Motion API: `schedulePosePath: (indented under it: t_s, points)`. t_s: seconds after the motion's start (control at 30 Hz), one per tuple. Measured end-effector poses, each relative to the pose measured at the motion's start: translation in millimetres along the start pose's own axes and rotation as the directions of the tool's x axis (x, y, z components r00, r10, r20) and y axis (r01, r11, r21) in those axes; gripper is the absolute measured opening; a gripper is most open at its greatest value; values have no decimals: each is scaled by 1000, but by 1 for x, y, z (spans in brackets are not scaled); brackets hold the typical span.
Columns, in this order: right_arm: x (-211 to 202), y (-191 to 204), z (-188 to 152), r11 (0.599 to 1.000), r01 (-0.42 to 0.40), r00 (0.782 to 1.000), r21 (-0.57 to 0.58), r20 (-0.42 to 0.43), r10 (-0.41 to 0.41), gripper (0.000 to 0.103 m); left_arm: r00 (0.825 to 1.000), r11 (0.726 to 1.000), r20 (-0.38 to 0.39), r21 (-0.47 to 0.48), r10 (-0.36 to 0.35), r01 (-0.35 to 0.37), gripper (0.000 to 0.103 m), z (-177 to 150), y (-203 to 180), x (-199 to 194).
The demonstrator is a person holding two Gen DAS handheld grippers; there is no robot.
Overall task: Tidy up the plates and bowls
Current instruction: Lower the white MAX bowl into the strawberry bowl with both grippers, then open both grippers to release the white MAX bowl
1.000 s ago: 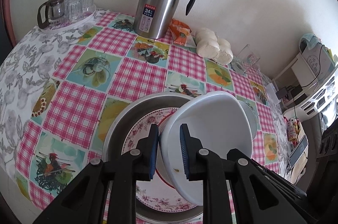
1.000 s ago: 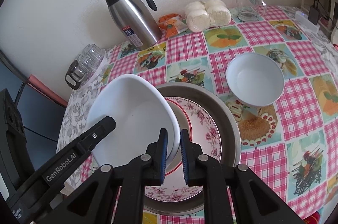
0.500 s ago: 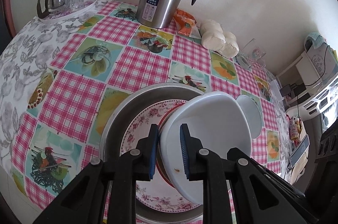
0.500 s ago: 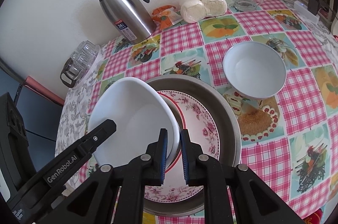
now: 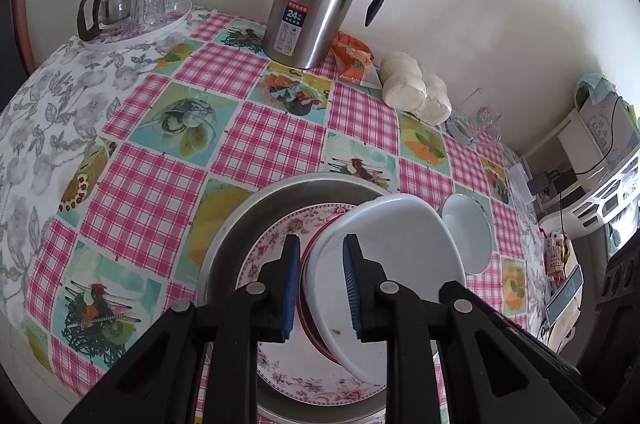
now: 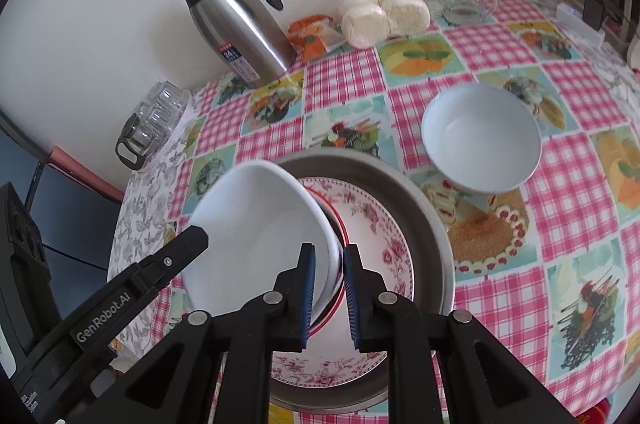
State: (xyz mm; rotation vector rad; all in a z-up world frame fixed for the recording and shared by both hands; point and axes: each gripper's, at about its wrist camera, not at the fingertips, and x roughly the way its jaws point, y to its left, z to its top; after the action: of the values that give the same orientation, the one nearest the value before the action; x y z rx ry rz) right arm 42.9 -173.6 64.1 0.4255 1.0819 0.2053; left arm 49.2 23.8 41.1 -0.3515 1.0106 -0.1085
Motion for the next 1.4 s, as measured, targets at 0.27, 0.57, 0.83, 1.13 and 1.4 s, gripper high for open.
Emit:
schedulePosePath:
  t_s: [0.27, 0.57, 0.83, 1.13, 1.4]
  points:
    - [-11, 2, 3, 999, 25, 999, -22, 39, -24, 23, 998, 1000, 60, -15, 24, -24, 44, 3, 2, -17]
    - [-16, 1, 6, 995, 88, 993, -47, 77, -85, 59, 993, 995, 68, -24, 95, -93, 74, 5, 7, -18]
    - [-13, -3, 7, 993, 108, 991, -48, 79, -104, 81, 980, 986, 108, -39, 168, -165, 92, 5, 11, -17]
    - [-15, -7, 8, 994, 97, 991, -45, 98, -92, 103, 970, 976, 119, -72, 213, -205, 95, 2, 13, -17]
    - [-23, -18, 12, 995, 90, 989, -31, 117, -86, 103, 969, 978, 143, -88, 201, -190, 95, 0, -1, -20]
